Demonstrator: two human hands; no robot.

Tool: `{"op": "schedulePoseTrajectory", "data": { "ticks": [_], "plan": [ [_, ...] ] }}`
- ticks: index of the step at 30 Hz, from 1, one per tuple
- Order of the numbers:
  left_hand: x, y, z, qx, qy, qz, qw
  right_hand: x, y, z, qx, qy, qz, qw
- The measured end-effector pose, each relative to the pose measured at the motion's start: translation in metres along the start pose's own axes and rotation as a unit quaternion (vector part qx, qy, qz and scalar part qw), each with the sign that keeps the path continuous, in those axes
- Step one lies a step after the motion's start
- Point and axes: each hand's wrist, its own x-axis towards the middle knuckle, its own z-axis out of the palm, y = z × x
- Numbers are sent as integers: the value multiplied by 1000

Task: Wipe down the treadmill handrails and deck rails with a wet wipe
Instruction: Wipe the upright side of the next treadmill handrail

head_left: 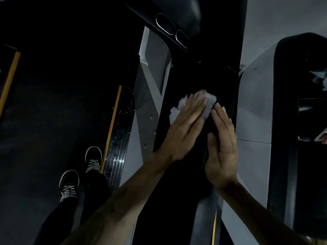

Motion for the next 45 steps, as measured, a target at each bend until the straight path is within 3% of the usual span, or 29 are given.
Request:
{"op": "schedulePoseTrajectory", "data": {
  "ticks": [4,8,12,17,21,29,35,45],
  "plan": [
    [51,6,-11,42,-6,54,998,-1,1,0,8,6,-4,1000],
    [77,5,-19,41,19,-15,999,-1,0,0,8,4,-4,1000],
    [40,-2,-12,21,48,-71,996,-1,-3,-1,14,1,0,1000],
    [0,5,6,36,27,2,999,0,-4,-1,13,4,7,1000],
    [39,13,2,84,16,40,996,1,-4,-2,14,3,7,1000],
    [66,17,-18,98,71,-16,993,0,-7,-2,-7,11,0,1000],
    [43,20,-24,194,125,-11,973,-1,-7,-3,-37,17,-5,999],
    [1,42,-41,312,81,-17,946,-1,-6,-2,-68,43,-15,997]
  ]
}}
